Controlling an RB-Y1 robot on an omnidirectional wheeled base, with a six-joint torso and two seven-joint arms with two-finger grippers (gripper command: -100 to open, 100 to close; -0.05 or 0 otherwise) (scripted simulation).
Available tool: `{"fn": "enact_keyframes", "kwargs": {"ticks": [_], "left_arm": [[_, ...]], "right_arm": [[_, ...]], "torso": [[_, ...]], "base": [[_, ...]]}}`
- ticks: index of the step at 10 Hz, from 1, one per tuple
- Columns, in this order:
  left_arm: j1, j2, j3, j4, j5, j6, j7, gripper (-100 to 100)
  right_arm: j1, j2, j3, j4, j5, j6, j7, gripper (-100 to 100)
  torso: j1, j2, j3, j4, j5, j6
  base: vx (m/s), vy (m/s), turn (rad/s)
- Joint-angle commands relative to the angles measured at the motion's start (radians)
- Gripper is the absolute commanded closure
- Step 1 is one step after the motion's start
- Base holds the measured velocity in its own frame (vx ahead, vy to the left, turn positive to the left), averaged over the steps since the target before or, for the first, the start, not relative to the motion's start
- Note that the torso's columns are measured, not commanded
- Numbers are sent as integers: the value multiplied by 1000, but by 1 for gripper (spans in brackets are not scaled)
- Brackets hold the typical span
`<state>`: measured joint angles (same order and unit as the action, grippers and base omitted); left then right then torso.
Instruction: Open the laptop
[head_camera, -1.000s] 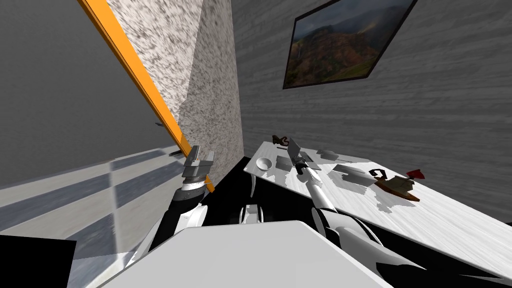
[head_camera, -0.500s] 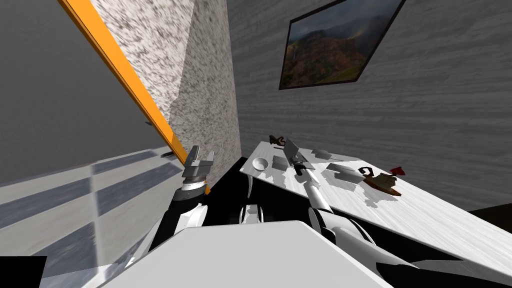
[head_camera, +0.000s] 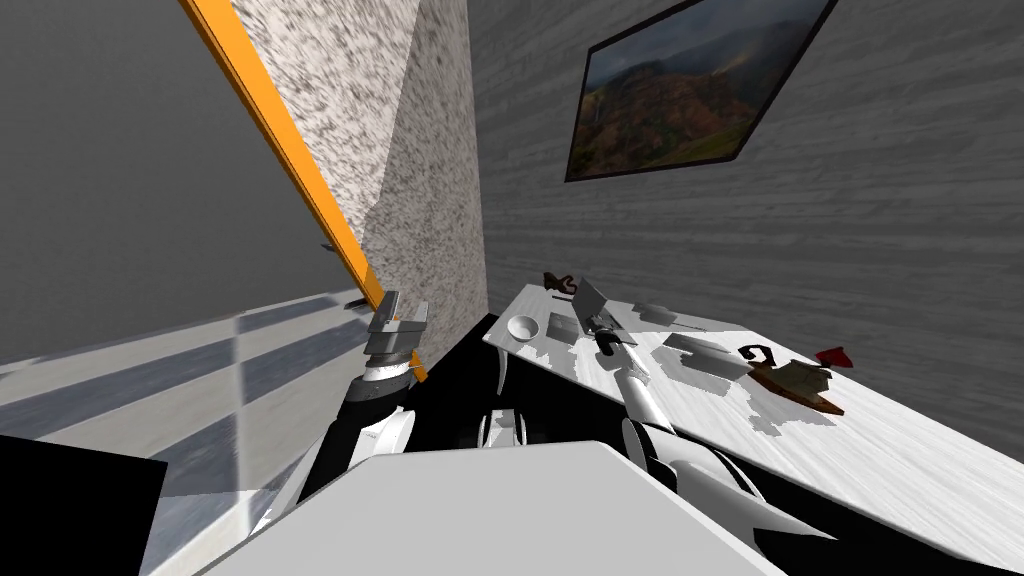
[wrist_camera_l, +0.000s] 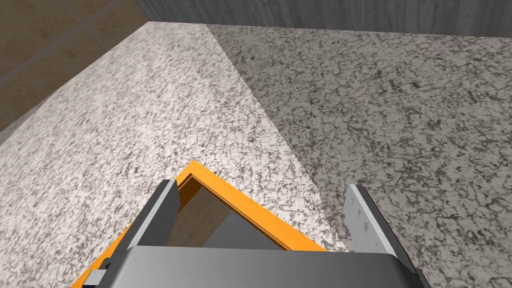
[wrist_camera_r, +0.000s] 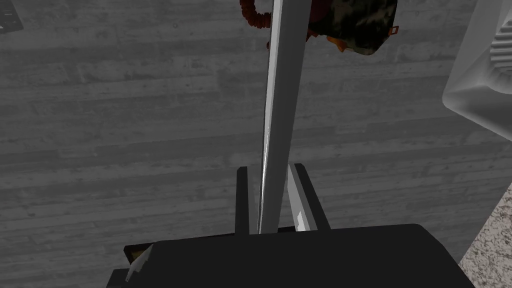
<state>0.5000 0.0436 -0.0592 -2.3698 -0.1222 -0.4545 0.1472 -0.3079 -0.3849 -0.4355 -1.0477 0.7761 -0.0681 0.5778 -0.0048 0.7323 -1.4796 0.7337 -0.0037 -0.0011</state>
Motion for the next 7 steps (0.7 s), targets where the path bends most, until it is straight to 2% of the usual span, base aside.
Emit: {"fn": "enact_keyframes", "kwargs": {"ticks": [1, 2, 4, 5, 6, 7], "left_arm": [[0, 0, 0, 0, 0, 0, 0, 0], [0, 0, 0, 0, 0, 0, 0, 0], [0, 0, 0, 0, 0, 0, 0, 0], [0, 0, 0, 0, 0, 0, 0, 0], [0, 0, 0, 0, 0, 0, 0, 0], [0, 0, 0, 0, 0, 0, 0, 0]], "right_arm": [[56, 3, -73, 20, -18, -32, -20, 100], [58, 3, -76, 8, -18, -32, -20, 100], [58, 3, -130, 20, -18, -32, -20, 100], [103, -9, -155, 42, -38, -62, -42, 100], [103, -9, -174, 42, -38, -62, -42, 100], [103, -9, -224, 42, -38, -62, -42, 100]], "torso": [[1, 0, 0, 0, 0, 4], [1, 3, 2, -3, -3, 3], [-3, -2, -1, -3, -4, 4], [-5, -1, 0, -3, -4, 8], [-8, 0, 1, -4, -7, 3], [-8, -3, 0, -6, -10, -2]], "base": [[-44, -22, 320], [-60, -21, 312], [-21, 0, 116], [-41, -2, 337], [-65, -31, 353], [-33, -18, 176]]}}
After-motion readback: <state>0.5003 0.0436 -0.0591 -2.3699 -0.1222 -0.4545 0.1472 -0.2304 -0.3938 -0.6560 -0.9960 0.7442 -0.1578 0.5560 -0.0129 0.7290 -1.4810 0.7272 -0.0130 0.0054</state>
